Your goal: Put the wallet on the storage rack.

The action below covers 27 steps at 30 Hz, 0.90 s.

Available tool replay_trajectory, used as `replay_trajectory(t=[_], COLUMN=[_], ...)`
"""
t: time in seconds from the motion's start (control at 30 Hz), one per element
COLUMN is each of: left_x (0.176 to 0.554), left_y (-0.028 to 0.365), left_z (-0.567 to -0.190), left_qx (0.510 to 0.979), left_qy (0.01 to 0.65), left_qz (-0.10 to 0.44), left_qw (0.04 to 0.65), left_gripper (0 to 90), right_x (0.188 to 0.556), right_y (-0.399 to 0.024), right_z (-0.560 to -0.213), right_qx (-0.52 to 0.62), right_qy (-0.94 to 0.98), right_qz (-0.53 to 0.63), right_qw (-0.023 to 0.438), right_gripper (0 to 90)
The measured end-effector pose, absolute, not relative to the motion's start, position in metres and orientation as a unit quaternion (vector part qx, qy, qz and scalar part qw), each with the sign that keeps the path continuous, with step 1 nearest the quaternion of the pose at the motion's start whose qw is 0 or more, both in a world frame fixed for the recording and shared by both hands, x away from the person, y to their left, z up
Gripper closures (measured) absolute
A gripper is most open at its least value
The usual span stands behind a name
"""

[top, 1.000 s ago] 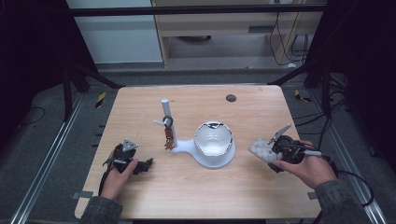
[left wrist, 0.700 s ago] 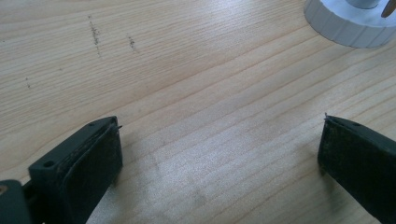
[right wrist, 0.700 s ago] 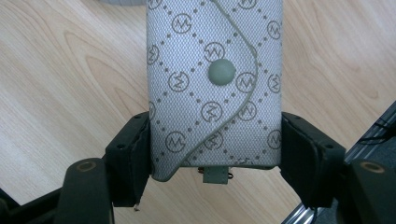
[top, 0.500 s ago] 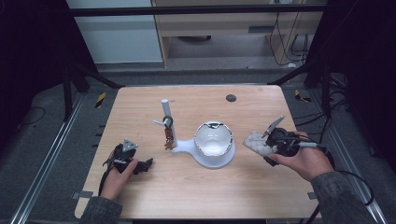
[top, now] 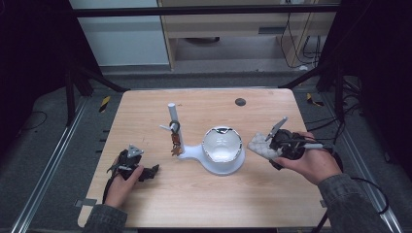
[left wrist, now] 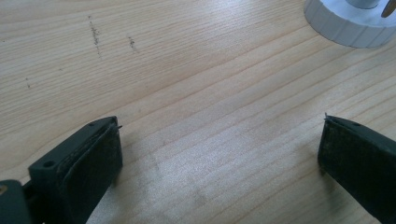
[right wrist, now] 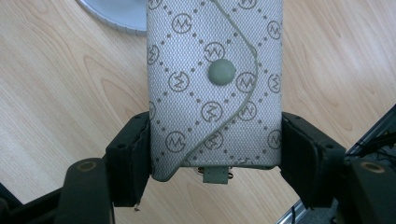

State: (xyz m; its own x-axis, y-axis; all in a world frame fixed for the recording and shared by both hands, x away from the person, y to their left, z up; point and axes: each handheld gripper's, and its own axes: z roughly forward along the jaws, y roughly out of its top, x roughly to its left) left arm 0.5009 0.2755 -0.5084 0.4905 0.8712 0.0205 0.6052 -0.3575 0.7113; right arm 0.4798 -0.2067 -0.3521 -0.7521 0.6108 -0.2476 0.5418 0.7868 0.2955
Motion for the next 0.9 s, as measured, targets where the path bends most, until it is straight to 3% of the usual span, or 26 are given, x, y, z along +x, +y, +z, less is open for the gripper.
replay_trajectory(t=[0.9], left_x=[0.501], left_y=[0.275], left_z=[-0.509], left_qx=[0.797], left_qy=[0.464], left_qz=[0.202], left_qw=[0.330], left_gripper=[0.0], right_x=[0.480], right_y=[-0.182], right_z=[-0.335], right_qx=[0.272], right_qy=[0.940], right_qz=[0.090], right_qw=[0.186], right_gripper=[31.4])
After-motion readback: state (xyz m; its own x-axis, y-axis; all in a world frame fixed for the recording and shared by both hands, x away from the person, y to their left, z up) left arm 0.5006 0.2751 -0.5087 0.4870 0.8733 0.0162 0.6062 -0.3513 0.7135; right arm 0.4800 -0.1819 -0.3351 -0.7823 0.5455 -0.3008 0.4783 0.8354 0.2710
